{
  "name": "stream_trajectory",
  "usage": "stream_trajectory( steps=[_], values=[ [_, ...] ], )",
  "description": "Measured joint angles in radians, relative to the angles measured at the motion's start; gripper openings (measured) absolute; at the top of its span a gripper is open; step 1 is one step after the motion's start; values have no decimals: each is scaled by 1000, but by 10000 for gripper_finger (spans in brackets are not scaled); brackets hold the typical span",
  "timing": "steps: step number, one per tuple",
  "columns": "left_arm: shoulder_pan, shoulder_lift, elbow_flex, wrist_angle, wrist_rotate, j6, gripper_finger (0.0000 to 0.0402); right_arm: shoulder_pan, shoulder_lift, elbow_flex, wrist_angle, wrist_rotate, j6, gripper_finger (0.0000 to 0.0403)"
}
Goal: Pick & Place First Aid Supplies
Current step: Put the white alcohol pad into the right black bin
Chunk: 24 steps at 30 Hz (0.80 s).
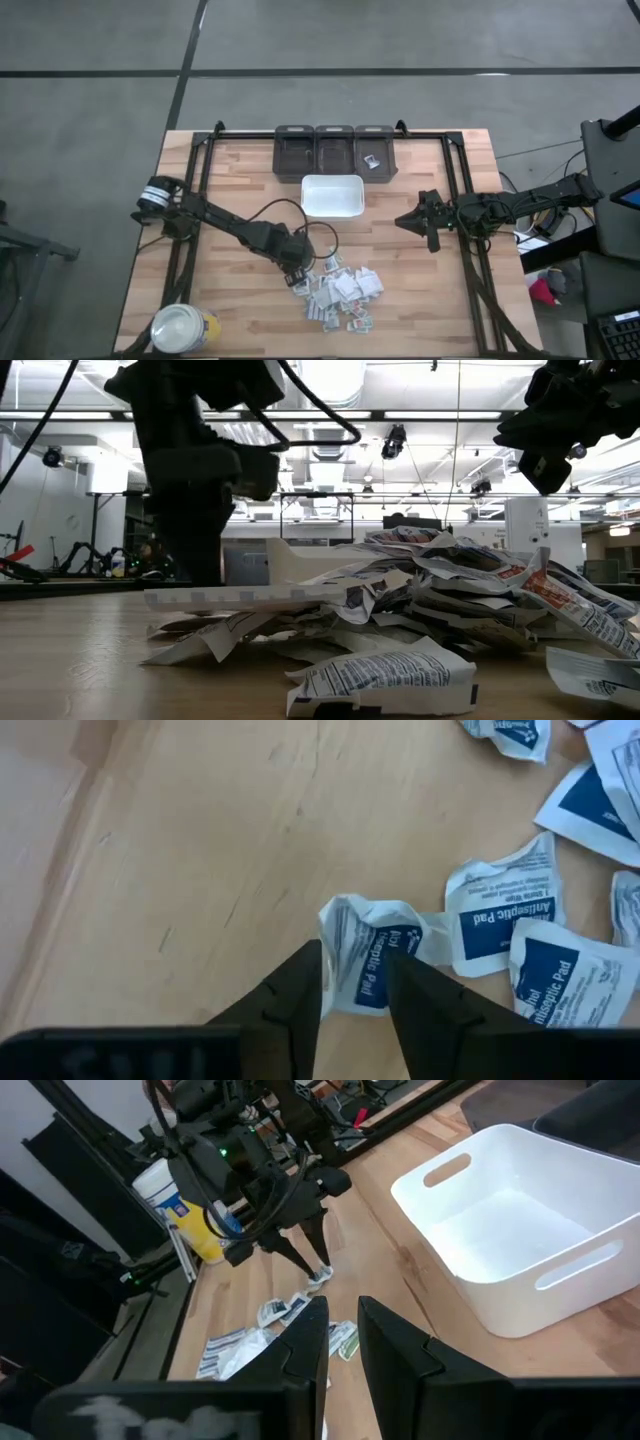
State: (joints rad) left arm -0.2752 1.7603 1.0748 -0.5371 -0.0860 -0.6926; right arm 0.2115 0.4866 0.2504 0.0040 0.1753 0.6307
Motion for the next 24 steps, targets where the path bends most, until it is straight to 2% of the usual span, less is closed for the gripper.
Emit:
stream_trajectory(
  steps=[7,24],
  values=[
    [2,3,0,1,-7,44,119,0,0,0,-7,0,-1,57],
    [19,2,0,-90,-75,19,118,0,0,0,-41,0,-2,57]
  ],
)
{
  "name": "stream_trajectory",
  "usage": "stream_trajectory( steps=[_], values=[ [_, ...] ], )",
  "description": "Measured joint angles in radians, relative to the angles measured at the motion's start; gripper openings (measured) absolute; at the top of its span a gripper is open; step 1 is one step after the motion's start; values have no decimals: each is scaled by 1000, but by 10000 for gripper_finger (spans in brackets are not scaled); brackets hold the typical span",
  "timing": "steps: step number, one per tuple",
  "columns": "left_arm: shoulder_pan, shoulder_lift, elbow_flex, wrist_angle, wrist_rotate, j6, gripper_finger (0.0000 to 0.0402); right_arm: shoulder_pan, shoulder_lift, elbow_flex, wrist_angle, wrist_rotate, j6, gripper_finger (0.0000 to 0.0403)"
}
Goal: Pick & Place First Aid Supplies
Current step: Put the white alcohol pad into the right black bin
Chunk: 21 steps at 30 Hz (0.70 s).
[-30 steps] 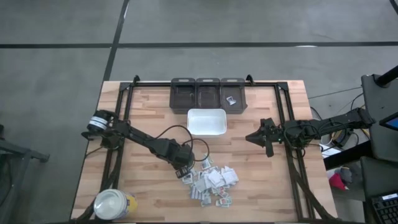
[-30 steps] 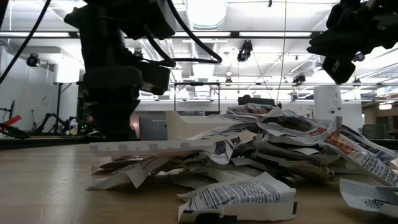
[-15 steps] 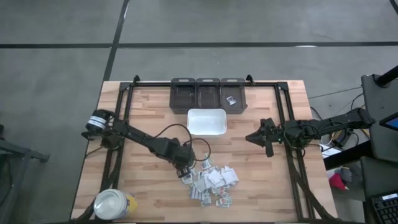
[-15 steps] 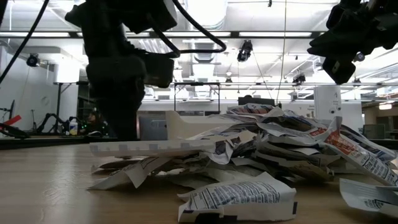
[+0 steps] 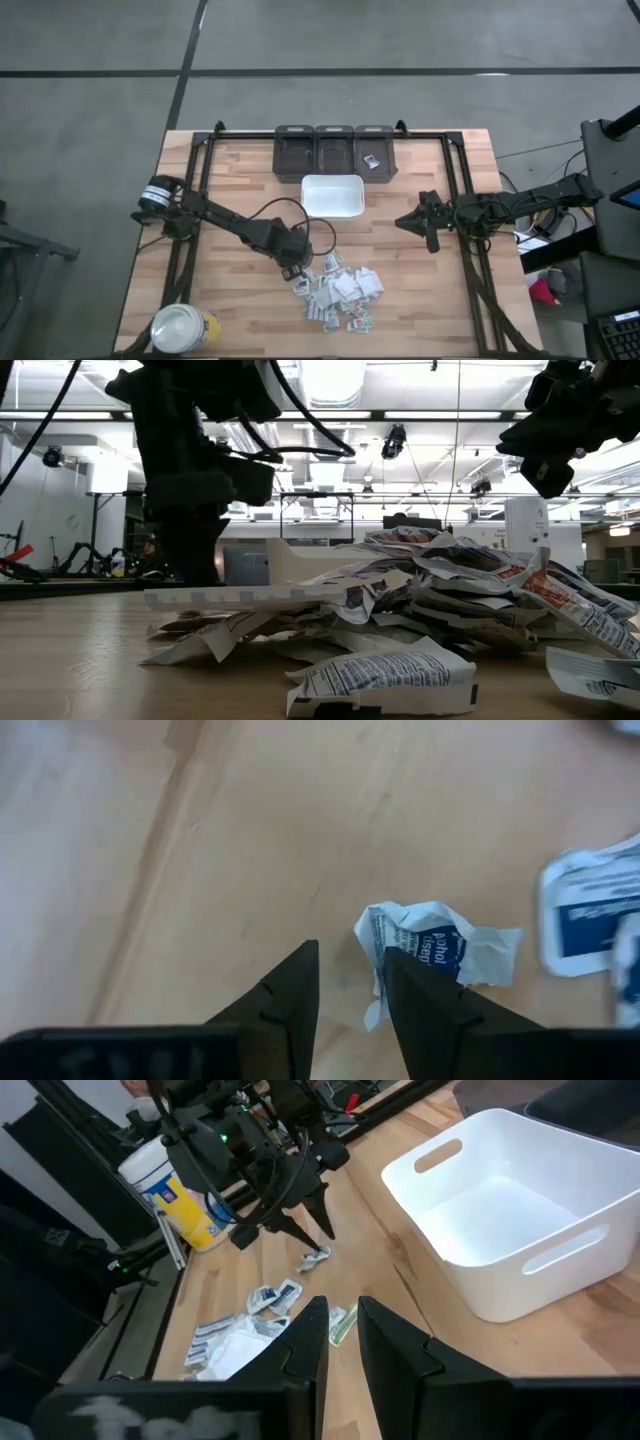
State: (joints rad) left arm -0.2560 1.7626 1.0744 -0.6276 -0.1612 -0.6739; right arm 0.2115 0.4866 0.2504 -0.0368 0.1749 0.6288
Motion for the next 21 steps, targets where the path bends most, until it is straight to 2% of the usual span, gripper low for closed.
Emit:
stream_trajectory(
  steps=[15,19,21],
  values=[
    [22,-25,3,-92,-109,-33,117,0,0,0,-13,0,-1,57],
    [36,-28,1,-152,-94,-33,117,0,0,0,-13,0,-1,57],
    [36,-39,1,-159,-53,-23,117,0,0,0,-12,0,-1,57]
  ],
)
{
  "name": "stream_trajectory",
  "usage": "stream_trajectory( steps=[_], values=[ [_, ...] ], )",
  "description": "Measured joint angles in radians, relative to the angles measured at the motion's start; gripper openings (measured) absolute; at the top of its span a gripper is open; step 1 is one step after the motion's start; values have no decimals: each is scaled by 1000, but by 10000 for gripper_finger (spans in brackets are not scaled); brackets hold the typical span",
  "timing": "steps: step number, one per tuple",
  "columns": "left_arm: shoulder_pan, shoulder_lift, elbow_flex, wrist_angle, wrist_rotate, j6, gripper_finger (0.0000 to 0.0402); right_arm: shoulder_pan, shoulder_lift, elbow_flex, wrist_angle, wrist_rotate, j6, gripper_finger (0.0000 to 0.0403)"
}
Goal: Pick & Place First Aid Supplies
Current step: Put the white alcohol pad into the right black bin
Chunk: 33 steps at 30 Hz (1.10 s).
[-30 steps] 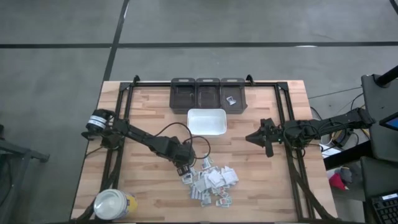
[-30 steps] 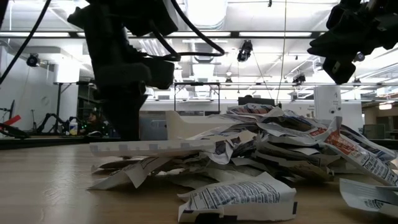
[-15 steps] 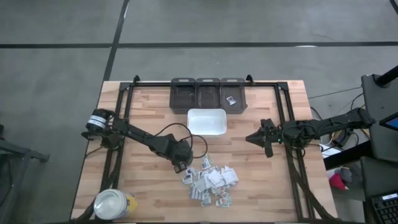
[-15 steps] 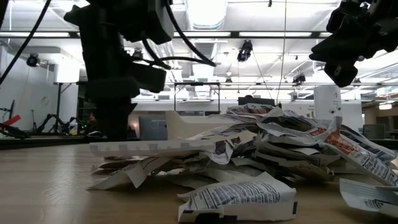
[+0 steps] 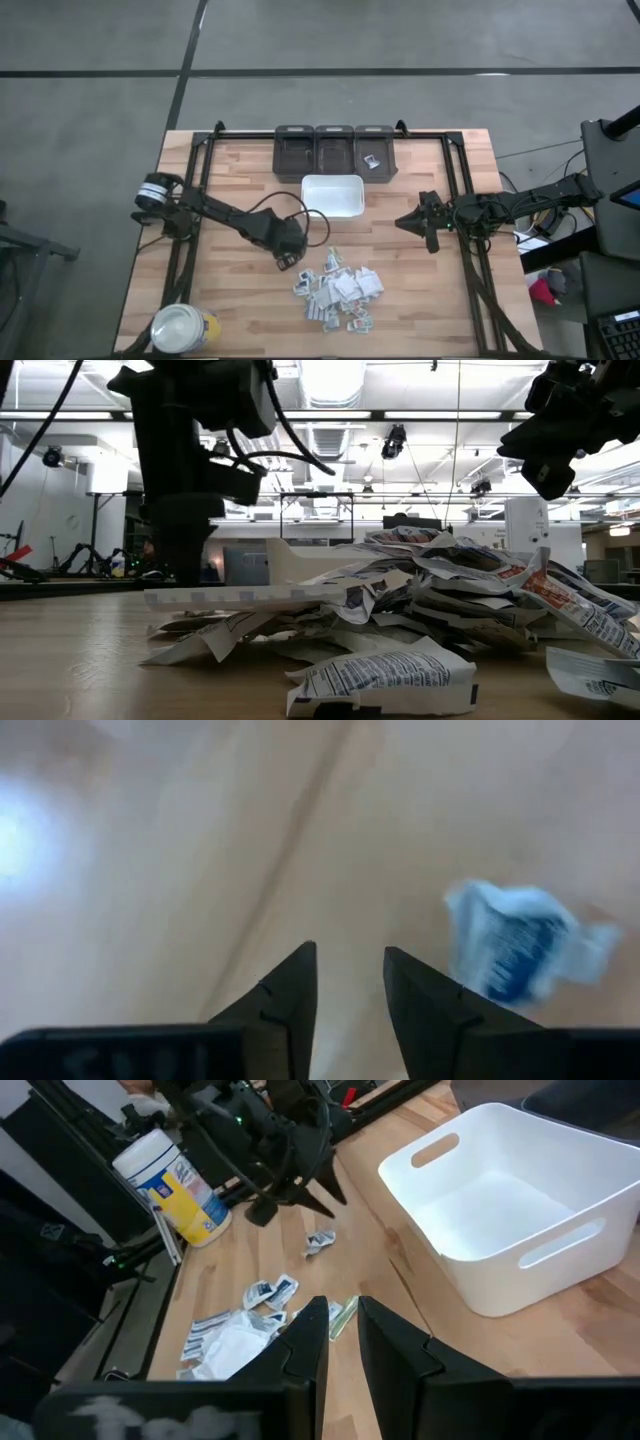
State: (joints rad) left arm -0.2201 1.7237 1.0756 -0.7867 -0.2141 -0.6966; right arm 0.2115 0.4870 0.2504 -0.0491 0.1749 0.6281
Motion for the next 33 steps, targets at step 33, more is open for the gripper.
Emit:
stream_trajectory(
  steps=[33],
  values=[
    [-75,-68,-78,234,107,411,115,0,0,0,-6,0,-11,57]
  ],
)
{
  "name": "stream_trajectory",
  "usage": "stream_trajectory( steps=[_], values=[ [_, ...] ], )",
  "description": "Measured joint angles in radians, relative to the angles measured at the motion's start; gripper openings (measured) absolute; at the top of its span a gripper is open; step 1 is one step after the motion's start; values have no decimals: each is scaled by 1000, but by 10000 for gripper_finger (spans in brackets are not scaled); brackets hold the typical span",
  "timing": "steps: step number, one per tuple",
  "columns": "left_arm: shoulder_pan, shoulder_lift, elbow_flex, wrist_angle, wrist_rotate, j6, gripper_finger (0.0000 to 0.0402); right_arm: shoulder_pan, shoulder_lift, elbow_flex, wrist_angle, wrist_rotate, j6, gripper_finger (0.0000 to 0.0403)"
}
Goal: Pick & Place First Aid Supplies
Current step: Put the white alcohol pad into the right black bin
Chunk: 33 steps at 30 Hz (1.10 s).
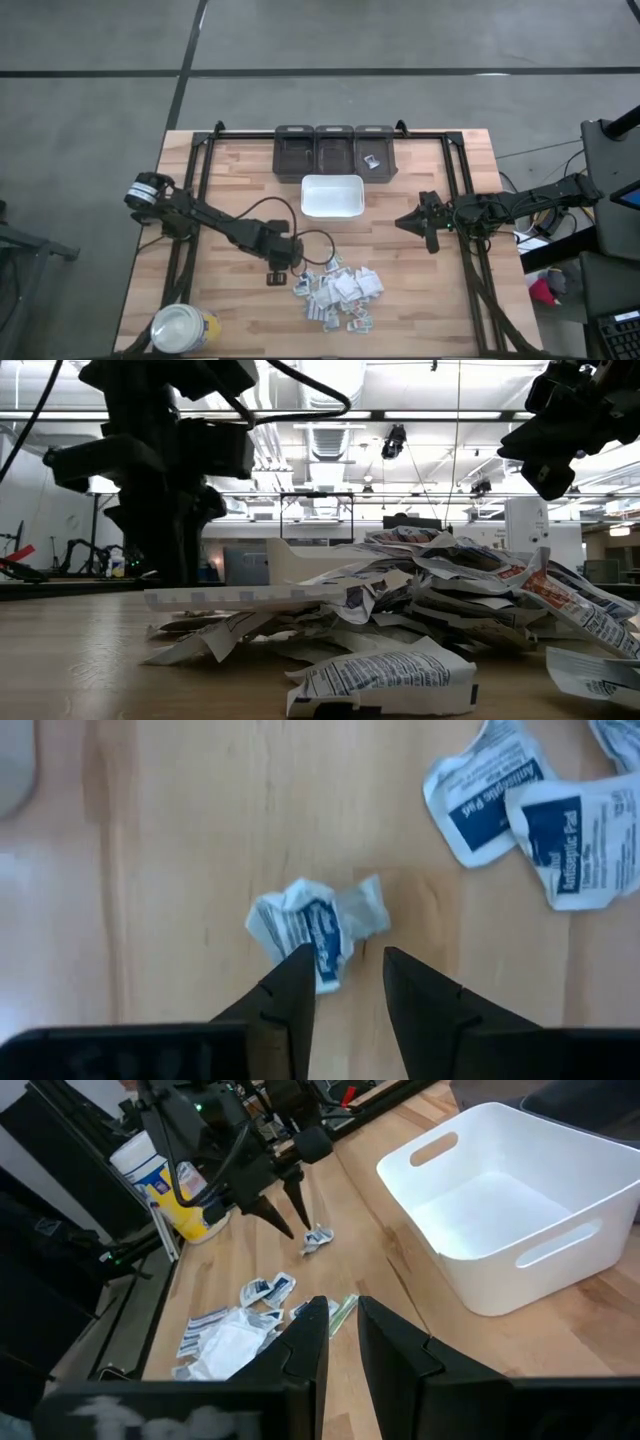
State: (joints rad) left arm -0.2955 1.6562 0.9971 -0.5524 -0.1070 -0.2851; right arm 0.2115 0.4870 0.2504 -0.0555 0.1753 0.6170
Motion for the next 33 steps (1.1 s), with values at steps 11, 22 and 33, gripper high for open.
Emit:
stream_trajectory(
  steps=[11,22,33],
  values=[
    [1,47,-5,12,0,76,114,0,0,0,1,0,2,57],
    [1,67,-5,14,1,74,100,0,0,0,0,0,2,57],
    [1,65,-5,14,1,70,54,0,0,0,0,0,2,57]
  ],
)
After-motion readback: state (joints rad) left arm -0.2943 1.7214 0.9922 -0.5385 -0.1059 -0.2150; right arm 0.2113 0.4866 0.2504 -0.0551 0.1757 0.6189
